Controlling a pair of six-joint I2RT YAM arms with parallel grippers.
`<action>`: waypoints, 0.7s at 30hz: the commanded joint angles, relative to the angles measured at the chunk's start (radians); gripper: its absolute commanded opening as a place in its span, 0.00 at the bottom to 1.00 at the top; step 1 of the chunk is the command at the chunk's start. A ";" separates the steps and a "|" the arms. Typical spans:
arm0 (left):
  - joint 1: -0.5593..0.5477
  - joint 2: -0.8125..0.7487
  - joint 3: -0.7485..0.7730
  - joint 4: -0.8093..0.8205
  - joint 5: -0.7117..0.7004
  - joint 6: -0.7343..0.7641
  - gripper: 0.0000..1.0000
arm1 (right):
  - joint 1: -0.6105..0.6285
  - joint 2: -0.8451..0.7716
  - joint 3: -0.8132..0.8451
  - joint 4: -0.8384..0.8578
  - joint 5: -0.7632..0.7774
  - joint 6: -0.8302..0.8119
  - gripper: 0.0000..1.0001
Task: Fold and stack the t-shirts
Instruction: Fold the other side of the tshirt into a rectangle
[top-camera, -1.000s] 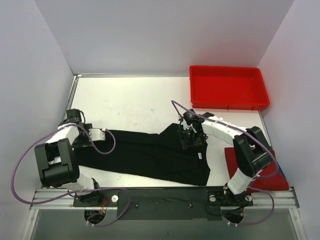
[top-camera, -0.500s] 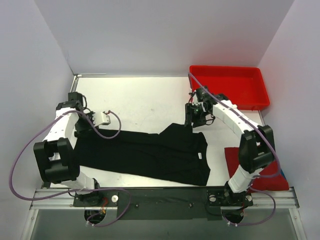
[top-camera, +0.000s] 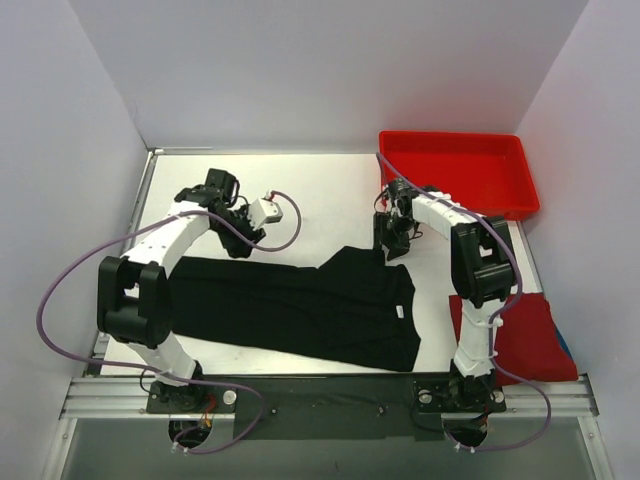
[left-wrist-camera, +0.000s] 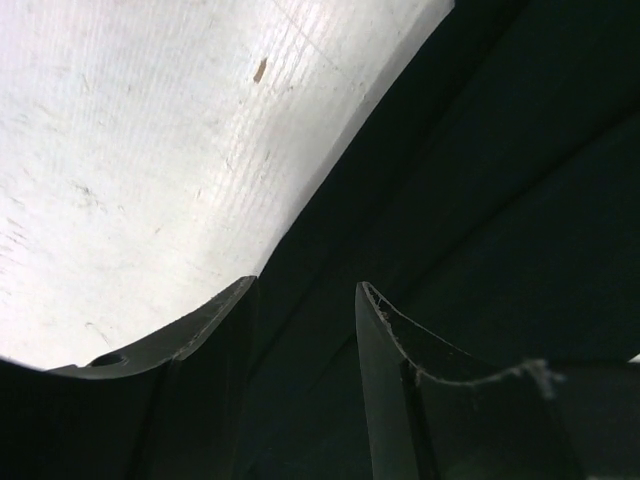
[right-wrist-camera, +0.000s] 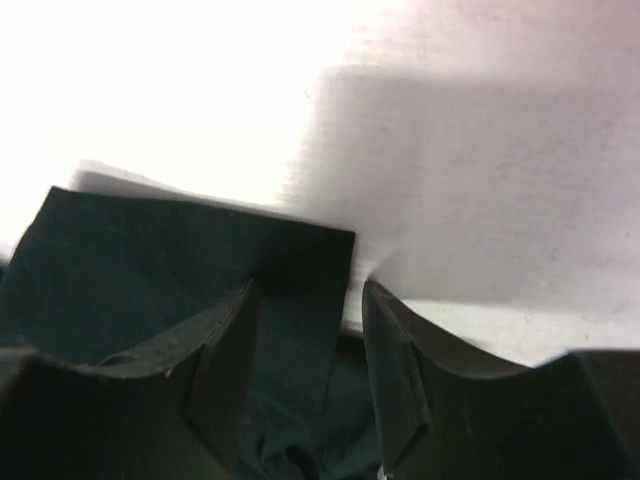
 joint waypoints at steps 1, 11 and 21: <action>0.053 -0.007 -0.005 -0.001 0.007 -0.013 0.54 | 0.007 0.050 0.044 0.007 -0.063 -0.016 0.36; 0.389 -0.022 0.018 -0.090 -0.175 0.353 0.65 | 0.050 -0.145 0.041 0.007 -0.109 -0.115 0.00; 0.483 0.043 0.066 -0.080 -0.283 0.496 0.66 | 0.289 -0.580 -0.236 -0.094 -0.347 -0.313 0.00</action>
